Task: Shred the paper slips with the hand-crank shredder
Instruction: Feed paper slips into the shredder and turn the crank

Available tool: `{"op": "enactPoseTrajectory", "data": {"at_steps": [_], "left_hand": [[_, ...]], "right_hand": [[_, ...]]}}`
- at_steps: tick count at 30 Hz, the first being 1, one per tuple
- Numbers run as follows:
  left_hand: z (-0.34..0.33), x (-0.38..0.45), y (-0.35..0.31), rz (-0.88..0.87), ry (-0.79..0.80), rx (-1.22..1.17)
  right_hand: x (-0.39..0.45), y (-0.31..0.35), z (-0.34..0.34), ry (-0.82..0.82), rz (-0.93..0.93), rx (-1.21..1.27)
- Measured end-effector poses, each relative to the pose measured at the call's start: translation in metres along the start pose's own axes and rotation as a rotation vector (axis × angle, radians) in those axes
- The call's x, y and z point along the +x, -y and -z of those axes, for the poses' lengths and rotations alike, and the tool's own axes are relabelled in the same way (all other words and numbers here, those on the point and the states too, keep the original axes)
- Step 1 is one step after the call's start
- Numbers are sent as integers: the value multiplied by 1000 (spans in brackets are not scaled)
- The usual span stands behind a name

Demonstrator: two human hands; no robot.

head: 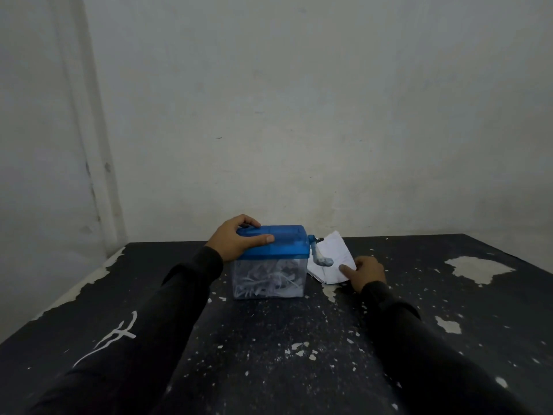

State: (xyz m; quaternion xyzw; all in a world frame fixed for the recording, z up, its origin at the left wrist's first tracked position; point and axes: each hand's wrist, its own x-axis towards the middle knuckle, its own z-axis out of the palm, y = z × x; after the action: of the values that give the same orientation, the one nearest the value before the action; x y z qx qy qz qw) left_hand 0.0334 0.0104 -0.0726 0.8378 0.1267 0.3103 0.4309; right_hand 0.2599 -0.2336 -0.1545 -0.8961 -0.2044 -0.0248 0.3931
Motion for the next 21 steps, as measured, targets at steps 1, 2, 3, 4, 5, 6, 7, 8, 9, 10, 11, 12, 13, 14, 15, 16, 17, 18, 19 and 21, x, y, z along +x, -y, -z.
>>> {"op": "enactPoseTrajectory", "data": {"at_steps": [1, 2, 3, 4, 5, 6, 7, 8, 9, 10, 11, 12, 13, 14, 15, 16, 17, 18, 19, 21], "left_hand": [[0, 0, 0, -1, -1, -1], [0, 0, 0, -1, -2, -3], [0, 0, 0, 0, -3, -5], [0, -1, 0, 1, -3, -8], [0, -1, 0, 2, -2, -11], [0, -1, -1, 1, -1, -12], [0, -1, -1, -1, 0, -10], [0, -2, -1, -1, 0, -9], [0, -2, -2, 0, -1, -9], [0, -2, -2, 1, -1, -8], [0, -2, -2, 1, 0, -7], [0, -2, -2, 0, 0, -7], [0, -3, -2, -2, 1, -6], [0, -3, -2, -4, 2, -5], [0, -3, -2, -5, 2, -5], [0, -3, -2, -4, 3, -6], [0, -4, -3, -4, 3, -7], [0, -4, -3, -3, 2, -7], [0, -4, -3, -2, 2, -7], [-1, -4, -3, -3, 0, -5]], "right_hand": [[1, -1, -1, -3, -6, 8], [2, -1, -2, -3, -13, 23], [1, -1, -2, -1, -19, 29], [0, -1, -2, 6, -27, 36], [-1, 0, -3, 1, -30, 40], [-1, 1, -2, -7, -32, 43], [-2, 3, -2, -7, -27, 45], [-2, 3, -1, -6, -22, 55], [-2, 2, 0, -3, -18, 68], [-2, 1, 1, -7, -13, 86], [-2, 1, 3, -15, -3, 84], [-2, 0, 4, -29, 2, 67], [-3, 0, 7, -47, -1, 46], [-2, -2, 8, -67, -16, 37], [-2, -3, 10, -84, -31, 33], [-1, -4, 11, -90, -49, 34], [0, -6, 12, -89, -61, 39], [1, -7, 11, -83, -70, 51], [1, -7, 11, -76, -70, 66], [0, -7, 10, -70, -65, 107]]}}
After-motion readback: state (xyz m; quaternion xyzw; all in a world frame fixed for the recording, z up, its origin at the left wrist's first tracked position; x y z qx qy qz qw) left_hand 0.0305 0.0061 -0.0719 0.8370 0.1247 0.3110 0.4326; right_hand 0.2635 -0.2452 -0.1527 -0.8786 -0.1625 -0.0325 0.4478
